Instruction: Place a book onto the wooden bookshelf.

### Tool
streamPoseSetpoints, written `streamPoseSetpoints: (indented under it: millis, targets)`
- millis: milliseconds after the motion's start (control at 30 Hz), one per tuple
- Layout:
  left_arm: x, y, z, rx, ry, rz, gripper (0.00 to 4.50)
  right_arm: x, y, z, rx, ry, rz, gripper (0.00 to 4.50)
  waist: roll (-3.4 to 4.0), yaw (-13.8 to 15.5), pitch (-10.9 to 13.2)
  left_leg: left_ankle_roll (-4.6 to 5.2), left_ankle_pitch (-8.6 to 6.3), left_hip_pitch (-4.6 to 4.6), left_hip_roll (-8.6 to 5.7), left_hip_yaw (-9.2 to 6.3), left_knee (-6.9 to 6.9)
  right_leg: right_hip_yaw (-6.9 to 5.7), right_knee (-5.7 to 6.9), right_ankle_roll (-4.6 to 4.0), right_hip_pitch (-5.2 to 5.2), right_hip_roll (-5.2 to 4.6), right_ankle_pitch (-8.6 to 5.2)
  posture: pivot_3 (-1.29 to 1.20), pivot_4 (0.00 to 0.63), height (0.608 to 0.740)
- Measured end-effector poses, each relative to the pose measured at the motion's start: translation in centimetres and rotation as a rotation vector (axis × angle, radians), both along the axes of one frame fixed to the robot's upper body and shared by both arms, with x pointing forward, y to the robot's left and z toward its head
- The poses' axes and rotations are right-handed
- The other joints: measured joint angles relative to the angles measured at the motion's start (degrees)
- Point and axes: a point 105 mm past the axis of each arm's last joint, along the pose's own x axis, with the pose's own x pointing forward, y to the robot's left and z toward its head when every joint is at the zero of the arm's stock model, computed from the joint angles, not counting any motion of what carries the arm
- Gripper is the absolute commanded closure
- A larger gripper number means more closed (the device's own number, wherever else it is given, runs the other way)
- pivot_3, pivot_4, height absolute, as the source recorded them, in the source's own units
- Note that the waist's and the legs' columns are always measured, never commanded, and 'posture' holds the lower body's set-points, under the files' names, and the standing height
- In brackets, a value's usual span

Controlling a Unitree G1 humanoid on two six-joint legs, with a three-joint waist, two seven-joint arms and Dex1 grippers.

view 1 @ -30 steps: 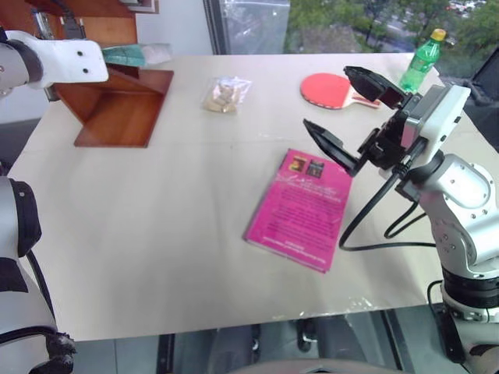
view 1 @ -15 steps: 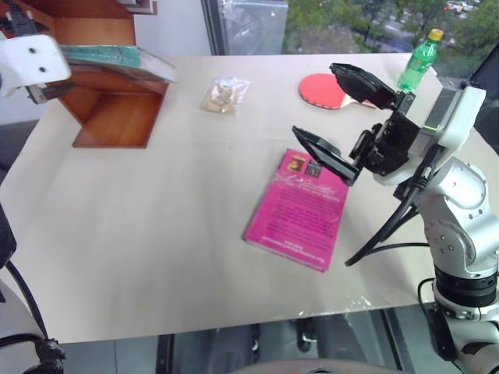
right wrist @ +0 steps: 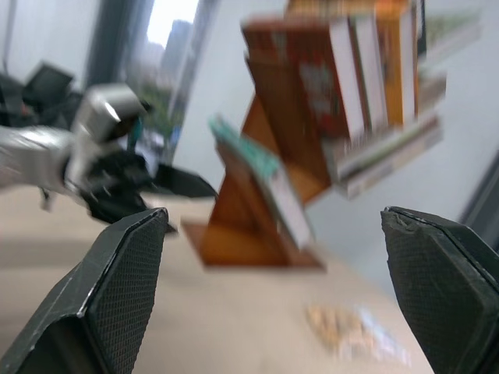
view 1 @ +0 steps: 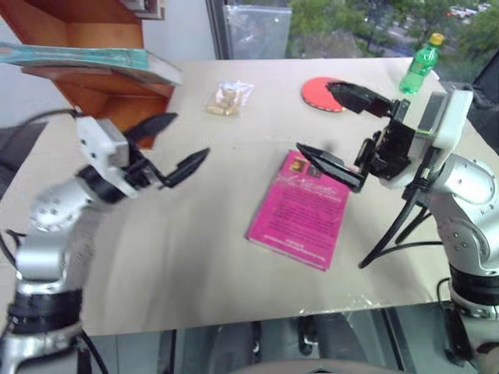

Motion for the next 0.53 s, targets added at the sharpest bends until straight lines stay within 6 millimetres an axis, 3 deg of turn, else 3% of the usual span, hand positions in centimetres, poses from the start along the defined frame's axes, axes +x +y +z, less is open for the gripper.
streamPoseSetpoints:
  millis: [100, 233, 467, 533]
  targets:
    - [0.1, -0.3, -4.3, -0.053, 0.189, 0.053, 0.09, 0.5, -2.8, -3.8, -0.104, 0.135, -0.119, 0.00, -0.05, 0.5, 0.0, 0.01, -0.01, 0.20, 0.00, 0.01, -0.04, 0.05, -0.08, 0.01, 0.21, 0.18, -0.01, 0.00, 0.150, 0.740]
    - [-0.6, 0.7, -6.6, -0.011, 0.278, 0.086, 0.09, -0.1, -7.1, -7.8, -0.236, 0.299, -0.278, 0.00, 0.01, 1.1, 0.0, 0.00, -0.01, 0.36, 0.02, 0.07, -0.07, 0.12, -0.08, -0.01, 0.30, 0.21, -0.03, 0.00, 0.150, 0.740]
    - [-3.3, 4.4, -10.0, 0.089, 0.461, 0.123, 0.09, -2.3, -13.7, -11.5, -0.379, 0.503, -0.486, 0.00, 0.03, 1.1, 0.0, 0.00, -0.02, 0.45, 0.11, 0.19, -0.10, 0.26, -0.11, 0.19, 0.29, 0.27, -0.17, 0.00, 0.150, 0.740]
    - [-3.3, 5.0, -9.8, 0.093, 0.463, 0.128, 0.09, -2.5, -14.3, -11.7, -0.392, 0.521, -0.498, 0.00, 0.03, 1.1, 0.0, 0.00, -0.02, 0.44, 0.10, 0.19, -0.09, 0.25, -0.10, 0.21, 0.29, 0.26, -0.18, 0.00, 0.150, 0.740]
